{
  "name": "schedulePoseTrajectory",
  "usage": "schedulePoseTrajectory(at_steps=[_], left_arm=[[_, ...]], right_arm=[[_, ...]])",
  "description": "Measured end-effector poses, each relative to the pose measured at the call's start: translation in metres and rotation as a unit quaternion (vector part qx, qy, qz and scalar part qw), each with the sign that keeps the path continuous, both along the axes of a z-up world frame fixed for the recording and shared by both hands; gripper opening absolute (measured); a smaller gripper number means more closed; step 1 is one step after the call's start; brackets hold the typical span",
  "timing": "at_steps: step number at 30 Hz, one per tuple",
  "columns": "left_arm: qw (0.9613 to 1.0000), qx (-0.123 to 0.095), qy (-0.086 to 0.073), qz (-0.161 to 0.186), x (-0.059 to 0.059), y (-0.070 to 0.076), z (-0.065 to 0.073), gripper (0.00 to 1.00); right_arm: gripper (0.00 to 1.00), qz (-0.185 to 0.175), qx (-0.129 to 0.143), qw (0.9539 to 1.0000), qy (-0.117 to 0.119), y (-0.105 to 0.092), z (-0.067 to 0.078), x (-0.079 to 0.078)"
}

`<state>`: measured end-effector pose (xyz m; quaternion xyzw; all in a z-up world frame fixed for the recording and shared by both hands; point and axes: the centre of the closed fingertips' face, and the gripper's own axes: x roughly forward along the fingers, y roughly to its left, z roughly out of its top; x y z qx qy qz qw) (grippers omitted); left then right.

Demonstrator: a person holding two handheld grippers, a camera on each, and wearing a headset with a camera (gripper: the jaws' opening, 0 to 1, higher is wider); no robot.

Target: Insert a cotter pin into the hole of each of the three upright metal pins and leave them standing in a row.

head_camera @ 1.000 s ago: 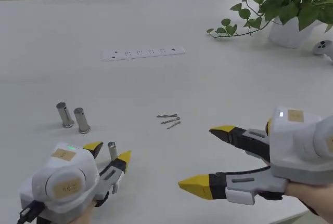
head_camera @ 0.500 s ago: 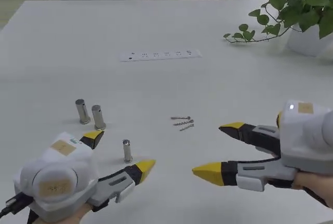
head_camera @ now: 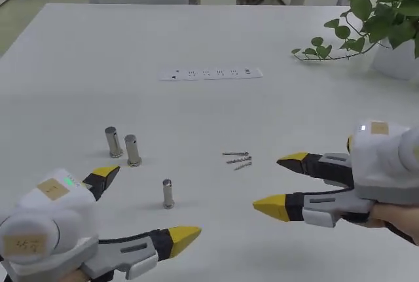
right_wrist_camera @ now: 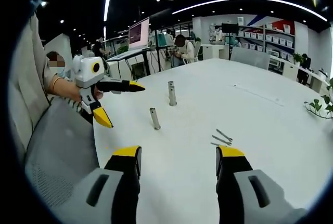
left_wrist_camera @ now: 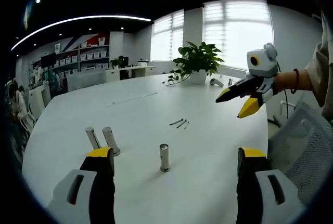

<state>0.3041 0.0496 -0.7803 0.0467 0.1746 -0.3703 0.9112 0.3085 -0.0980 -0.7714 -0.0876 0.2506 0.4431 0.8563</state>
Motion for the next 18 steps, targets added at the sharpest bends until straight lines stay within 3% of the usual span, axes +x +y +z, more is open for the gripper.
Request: schedulePoseTrajectory(at_steps=[2,6,18], left_arm=[[1.0,0.004,-0.003,-0.003,-0.002,0.002,0.002,0.99],[0.9999,-0.015,-0.001,-0.002,-0.005,0.006,0.007,0.99],[0.9998,-0.003,0.01,-0.014,-0.016,0.012,0.003,0.99]], right_arm=[[0.58,0.009,-0.009,0.9999,0.0,0.0,-0.001,0.003],[0.57,0.022,-0.024,0.9995,0.0,0.0,-0.003,0.01],[0.47,0.07,-0.078,0.9945,0.005,-0.003,-0.014,0.039]])
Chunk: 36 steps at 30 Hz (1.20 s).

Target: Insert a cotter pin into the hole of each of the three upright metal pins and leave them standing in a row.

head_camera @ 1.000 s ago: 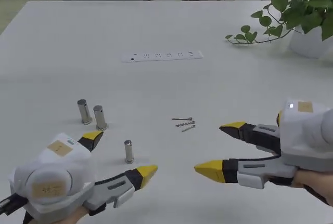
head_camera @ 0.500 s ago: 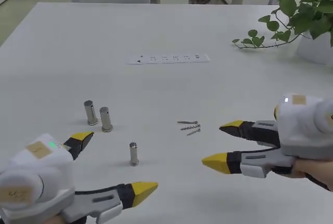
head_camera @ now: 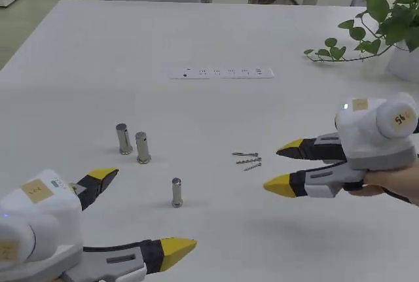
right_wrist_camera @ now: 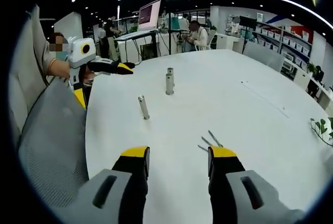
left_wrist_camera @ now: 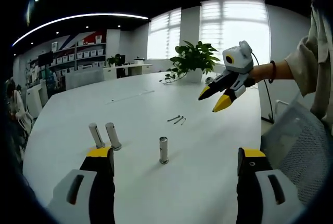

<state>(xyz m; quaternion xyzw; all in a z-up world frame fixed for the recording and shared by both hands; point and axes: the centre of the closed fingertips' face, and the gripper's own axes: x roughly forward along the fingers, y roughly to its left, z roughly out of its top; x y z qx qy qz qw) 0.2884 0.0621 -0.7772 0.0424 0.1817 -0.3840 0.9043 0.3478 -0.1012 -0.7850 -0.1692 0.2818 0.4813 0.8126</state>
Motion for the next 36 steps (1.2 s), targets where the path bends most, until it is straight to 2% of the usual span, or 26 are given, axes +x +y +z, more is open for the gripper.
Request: schedulePoseTrajectory(at_steps=[5,9,17,22,30,36], left_arm=[[1.0,-0.006,0.0,-0.005,-0.005,0.002,0.001,0.99],[1.0,-0.004,0.001,-0.005,-0.008,0.004,0.0,0.97],[1.0,-0.004,0.003,-0.002,-0.013,0.007,-0.001,0.97],[0.9999,-0.01,0.006,0.002,-0.015,0.009,-0.001,0.96],[0.9999,-0.008,0.013,0.003,-0.019,0.011,-0.005,0.94],[0.9999,-0.008,0.013,0.007,-0.019,0.012,-0.006,0.92]], right_arm=[[0.43,0.017,-0.01,0.9997,0.012,0.002,-0.004,0.007],[0.39,0.034,-0.026,0.9989,0.017,0.002,-0.01,0.013],[0.36,0.058,-0.054,0.9965,0.028,0.003,-0.022,0.027],[0.33,0.077,-0.073,0.9937,0.036,0.003,-0.029,0.033],[0.28,0.092,-0.087,0.9907,0.05,0.005,-0.039,0.042],[0.25,0.111,-0.106,0.9864,0.058,0.004,-0.049,0.045]])
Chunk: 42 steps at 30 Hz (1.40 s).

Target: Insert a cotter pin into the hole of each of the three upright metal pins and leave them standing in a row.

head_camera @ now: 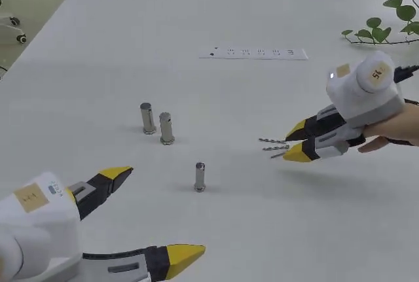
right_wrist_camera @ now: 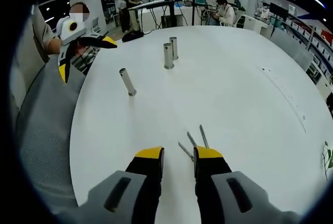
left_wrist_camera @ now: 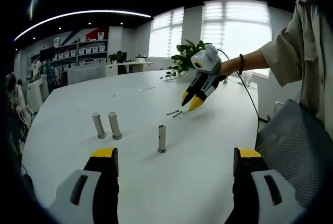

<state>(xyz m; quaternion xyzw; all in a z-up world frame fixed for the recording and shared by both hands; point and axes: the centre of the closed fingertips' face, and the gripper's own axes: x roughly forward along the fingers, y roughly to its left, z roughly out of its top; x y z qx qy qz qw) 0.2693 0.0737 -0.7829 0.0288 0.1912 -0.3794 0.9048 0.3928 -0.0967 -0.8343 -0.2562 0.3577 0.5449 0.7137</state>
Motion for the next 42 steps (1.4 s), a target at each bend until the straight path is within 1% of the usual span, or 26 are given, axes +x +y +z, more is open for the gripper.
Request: schedulePoseTrajectory(at_steps=[2,4,7,10,13,20,24,27,28,30,32,38,40,42], left_arm=[[1.0,-0.007,-0.003,0.001,0.001,-0.001,0.002,0.91],[1.0,-0.007,-0.005,0.002,0.002,0.0,0.003,0.9],[0.9999,-0.01,-0.007,0.003,0.003,0.0,0.005,0.89],[0.9999,-0.013,-0.008,0.005,0.003,0.0,0.006,0.88],[0.9999,-0.013,-0.008,0.007,0.003,0.001,0.006,0.87],[0.9998,-0.015,-0.007,0.013,0.005,0.003,0.006,0.86],[0.9996,-0.02,-0.009,0.016,0.006,0.004,0.008,0.86],[0.9996,-0.021,-0.007,0.016,0.006,0.004,0.008,0.85],[0.9997,-0.02,-0.007,0.016,0.006,0.005,0.007,0.85],[0.9997,-0.019,-0.006,0.016,0.006,0.005,0.007,0.85],[0.9997,-0.02,-0.006,0.015,0.006,0.005,0.007,0.85],[0.9997,-0.017,-0.004,0.015,0.006,0.005,0.008,0.85],[0.9997,-0.017,-0.004,0.015,0.006,0.005,0.009,0.85],[0.9997,-0.018,-0.005,0.015,0.006,0.005,0.01,0.85]], right_arm=[[0.23,0.006,-0.007,1.0,0.004,-0.001,-0.004,0.001],[0.22,0.012,-0.018,0.9998,0.005,-0.004,-0.008,0.003],[0.21,0.014,-0.022,0.9996,0.01,-0.005,-0.012,0.005],[0.19,0.021,-0.029,0.9993,0.01,-0.006,-0.014,0.007],[0.18,0.031,-0.044,0.9985,0.011,-0.01,-0.019,0.009],[0.16,0.045,-0.051,0.9976,0.014,-0.01,-0.024,0.01],[0.15,0.059,-0.06,0.9964,0.011,-0.01,-0.027,0.012],[0.14,0.071,-0.077,0.9945,0.007,-0.012,-0.031,0.012],[0.14,0.077,-0.082,0.9937,0.001,-0.012,-0.031,0.013],[0.13,0.078,-0.08,0.9937,0.002,-0.011,-0.029,0.013],[0.13,0.085,-0.086,0.9926,-0.001,-0.013,-0.028,0.013],[0.09,0.115,-0.109,0.9872,-0.013,-0.014,-0.027,0.011],[0.08,0.122,-0.116,0.9855,-0.017,-0.014,-0.027,0.01],[0.07,0.123,-0.12,0.9849,-0.018,-0.014,-0.027,0.011]])
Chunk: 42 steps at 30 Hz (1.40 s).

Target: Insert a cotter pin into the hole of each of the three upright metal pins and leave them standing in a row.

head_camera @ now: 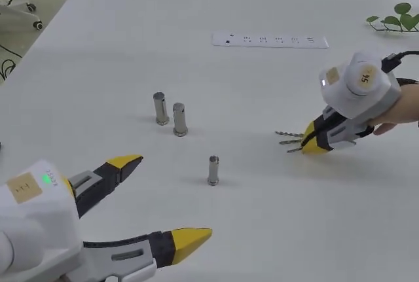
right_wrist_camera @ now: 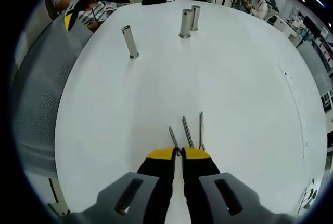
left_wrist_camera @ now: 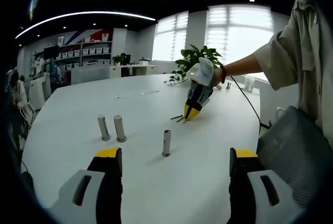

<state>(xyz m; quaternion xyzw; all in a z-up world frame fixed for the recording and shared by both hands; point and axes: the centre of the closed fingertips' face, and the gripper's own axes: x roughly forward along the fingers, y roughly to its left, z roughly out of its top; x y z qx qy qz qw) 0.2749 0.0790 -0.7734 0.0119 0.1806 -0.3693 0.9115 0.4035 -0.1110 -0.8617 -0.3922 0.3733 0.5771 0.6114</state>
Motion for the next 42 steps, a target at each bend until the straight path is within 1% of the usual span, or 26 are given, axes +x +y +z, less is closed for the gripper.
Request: schedulePoseTrajectory(at_steps=[2,7,11,15,23,27,31,33,35,37,38,39,40,41,42], left_arm=[[1.0,0.0,0.0,0.0,0.0,0.0,0.0,0.85],[1.0,0.003,0.001,0.001,-0.002,0.002,0.0,0.84],[1.0,0.003,0.002,0.001,-0.003,0.003,0.0,0.84],[1.0,0.004,0.002,0.002,-0.003,0.003,0.001,0.84],[1.0,0.004,0.0,0.0,-0.002,0.003,0.002,0.83],[1.0,0.005,0.0,0.003,-0.001,0.003,0.003,0.83],[1.0,-0.001,0.002,0.007,-0.001,0.005,0.004,0.8],[0.9997,-0.02,0.009,0.011,0.001,0.006,0.007,0.78],[0.9995,-0.025,0.013,0.013,0.001,0.005,0.008,0.77],[0.9989,-0.041,0.017,0.017,0.002,0.004,0.01,0.76],[0.9981,-0.056,0.02,0.021,0.004,0.004,0.012,0.75],[0.9978,-0.06,0.02,0.021,0.004,0.004,0.013,0.74],[0.9973,-0.067,0.021,0.022,0.005,0.003,0.015,0.74],[0.9971,-0.069,0.023,0.023,0.005,0.003,0.016,0.73],[0.9964,-0.076,0.029,0.025,0.005,0.003,0.016,0.72]], right_arm=[[0.05,0.01,-0.008,0.9999,-0.007,0.0,-0.001,0.0],[0.04,0.01,-0.015,0.9998,-0.006,0.0,-0.002,0.0],[0.03,0.004,-0.015,0.9999,-0.005,0.001,-0.002,0.0],[0.02,0.003,-0.018,0.9998,-0.011,0.002,-0.002,0.0],[0.01,-0.004,-0.017,0.9996,-0.02,0.002,-0.003,0.003],[0.01,-0.006,-0.014,0.9996,-0.024,0.002,-0.002,0.002],[0.01,-0.003,-0.011,0.9994,-0.032,0.003,0.001,-0.001],[0.01,0.002,-0.005,0.9992,-0.041,0.005,0.008,-0.003],[0.01,0.008,0.0,0.9989,-0.047,0.008,0.013,-0.005],[0.02,0.011,0.007,0.9985,-0.053,0.011,0.019,-0.008],[0.02,0.013,0.013,0.9982,-0.058,0.013,0.024,-0.009],[0.02,0.014,0.015,0.998,-0.06,0.014,0.025,-0.009],[0.02,0.015,0.021,0.9977,-0.063,0.017,0.03,-0.011],[0.02,0.016,0.025,0.9974,-0.065,0.018,0.032,-0.012],[0.02,0.02,0.029,0.9968,-0.072,0.02,0.037,-0.014]])
